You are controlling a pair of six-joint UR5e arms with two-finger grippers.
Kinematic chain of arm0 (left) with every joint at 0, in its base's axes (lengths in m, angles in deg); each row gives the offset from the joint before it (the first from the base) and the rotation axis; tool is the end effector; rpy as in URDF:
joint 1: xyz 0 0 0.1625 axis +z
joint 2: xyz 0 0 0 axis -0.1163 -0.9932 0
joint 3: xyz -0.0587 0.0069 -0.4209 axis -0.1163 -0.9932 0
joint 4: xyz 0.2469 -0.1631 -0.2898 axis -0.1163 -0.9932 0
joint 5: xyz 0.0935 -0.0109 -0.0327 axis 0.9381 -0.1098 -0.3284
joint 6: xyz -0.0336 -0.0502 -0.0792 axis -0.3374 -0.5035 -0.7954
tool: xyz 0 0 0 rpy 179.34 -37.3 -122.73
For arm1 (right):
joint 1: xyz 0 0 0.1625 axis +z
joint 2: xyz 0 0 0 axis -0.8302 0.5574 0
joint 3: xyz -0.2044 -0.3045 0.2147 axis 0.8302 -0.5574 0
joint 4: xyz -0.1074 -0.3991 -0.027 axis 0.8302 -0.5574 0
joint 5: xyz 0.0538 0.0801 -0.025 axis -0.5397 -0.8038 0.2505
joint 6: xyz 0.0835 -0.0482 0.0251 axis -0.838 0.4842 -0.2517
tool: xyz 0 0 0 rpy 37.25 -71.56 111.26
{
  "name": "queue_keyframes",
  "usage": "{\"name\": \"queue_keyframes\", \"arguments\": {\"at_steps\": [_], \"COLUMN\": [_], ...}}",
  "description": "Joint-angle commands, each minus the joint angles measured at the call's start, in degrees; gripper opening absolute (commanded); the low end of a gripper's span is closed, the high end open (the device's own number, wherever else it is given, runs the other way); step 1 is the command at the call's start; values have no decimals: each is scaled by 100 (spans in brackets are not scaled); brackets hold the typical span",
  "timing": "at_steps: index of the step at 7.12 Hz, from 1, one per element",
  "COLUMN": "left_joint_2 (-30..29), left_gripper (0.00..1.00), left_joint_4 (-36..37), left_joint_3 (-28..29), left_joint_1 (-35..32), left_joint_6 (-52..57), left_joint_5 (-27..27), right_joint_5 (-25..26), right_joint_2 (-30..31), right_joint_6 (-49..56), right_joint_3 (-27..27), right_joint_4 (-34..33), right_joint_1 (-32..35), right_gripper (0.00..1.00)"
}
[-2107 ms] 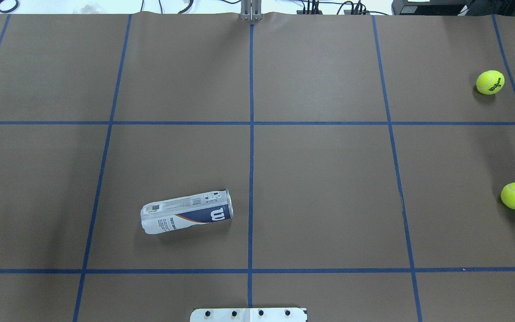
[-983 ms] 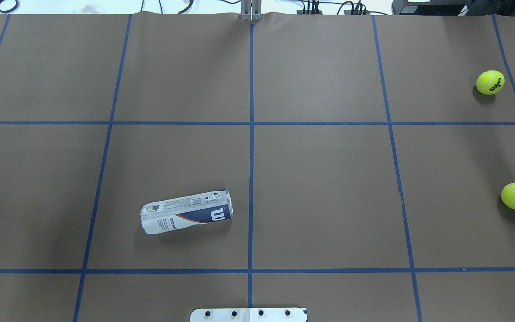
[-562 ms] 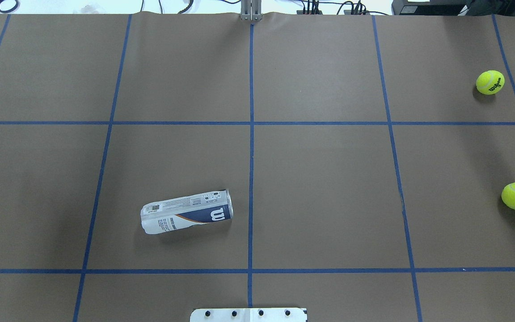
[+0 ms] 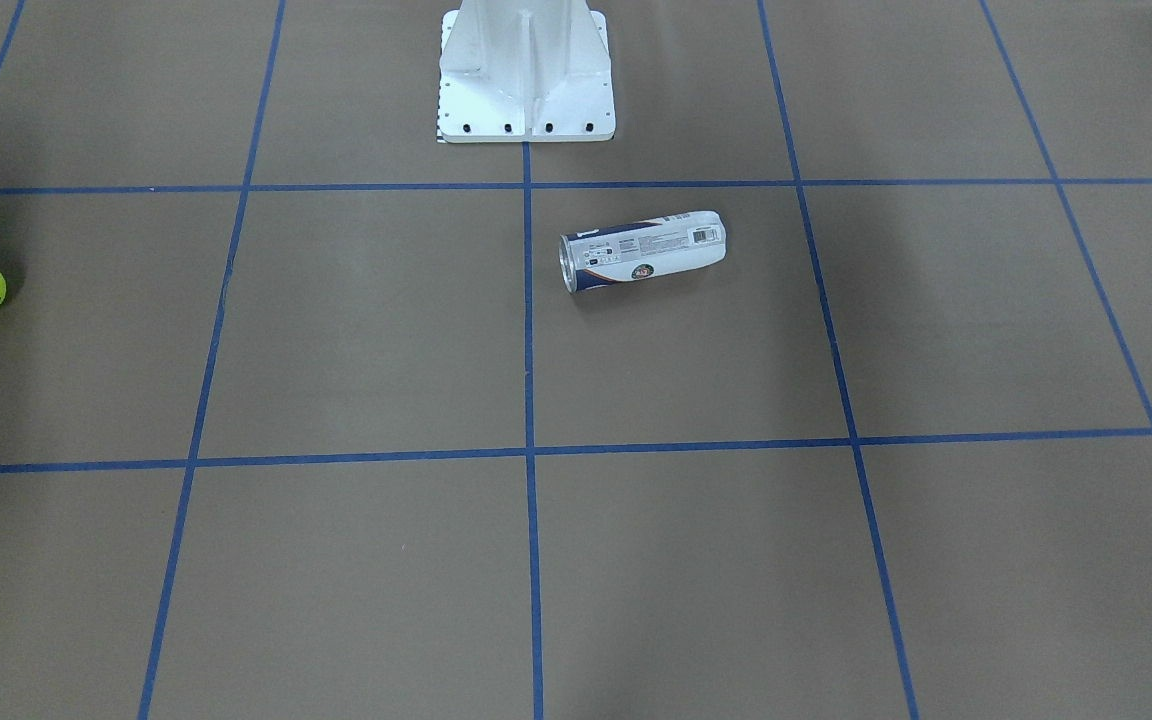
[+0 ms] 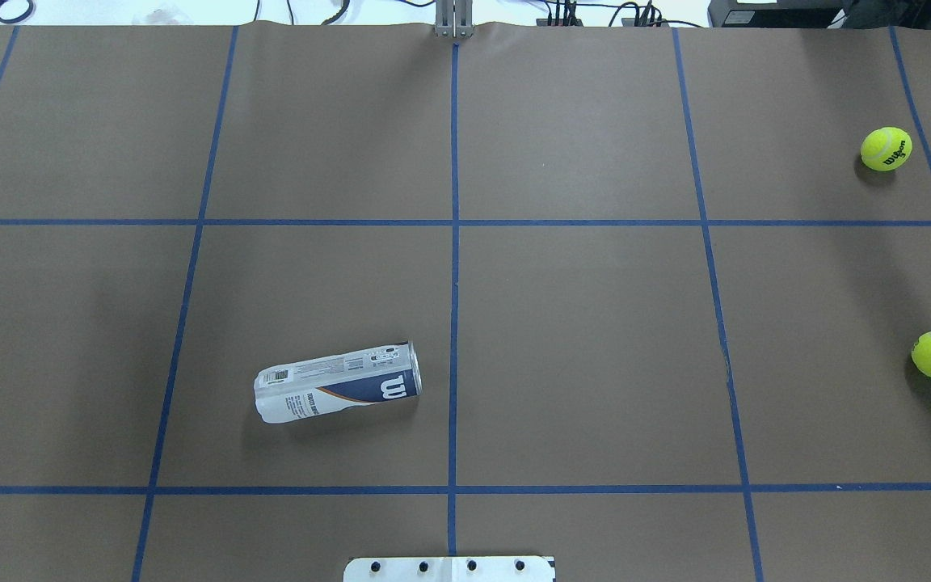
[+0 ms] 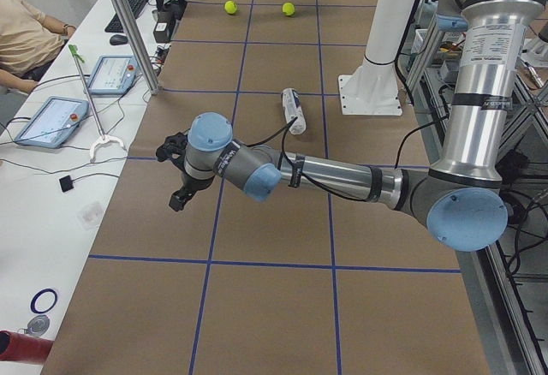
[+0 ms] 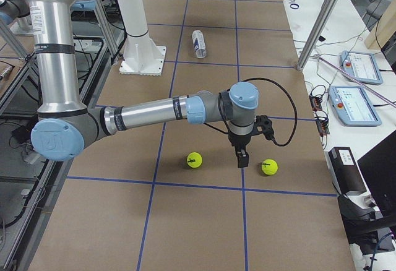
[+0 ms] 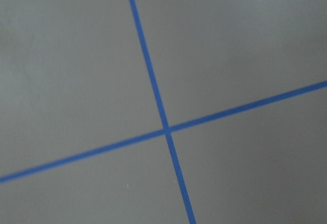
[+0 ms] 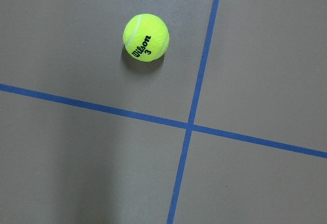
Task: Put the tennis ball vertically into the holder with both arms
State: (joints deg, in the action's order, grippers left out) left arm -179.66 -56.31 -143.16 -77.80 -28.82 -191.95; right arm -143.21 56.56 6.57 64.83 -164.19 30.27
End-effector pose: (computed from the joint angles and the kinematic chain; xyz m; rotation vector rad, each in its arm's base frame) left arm -0.0086 -0.5679 0.5064 0.6208 0.7647 0.3984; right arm 0.0391 -0.5211 0.5646 0.1573 -0.6656 -0.1661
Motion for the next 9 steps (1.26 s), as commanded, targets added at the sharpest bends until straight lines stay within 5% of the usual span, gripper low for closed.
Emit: {"name": "queue_keyframes", "arguments": {"at_steps": [1, 4, 6, 9], "left_joint_2": [-576, -1474, -1651, -2115], "left_gripper": [100, 99, 99, 98], "left_joint_4": [-842, -925, -864, 871], "left_joint_3": [-27, -79, -351, -1140], "left_joint_1": [876, 2019, 2809, 4005], "left_joint_6": [-251, -495, -760, -734], "left_joint_5": [2, 20, 484, 660], "right_joint_5": [-27, -27, -27, -27], "right_joint_2": [72, 90, 90, 90], "right_joint_6": [-8, -8, -8, -16], "right_joint_3": [-17, -17, -8, -26], "right_joint_4": [88, 89, 97, 89], "right_joint_1": [0, 0, 0, 0], "right_gripper": [100, 100, 100, 100]}}
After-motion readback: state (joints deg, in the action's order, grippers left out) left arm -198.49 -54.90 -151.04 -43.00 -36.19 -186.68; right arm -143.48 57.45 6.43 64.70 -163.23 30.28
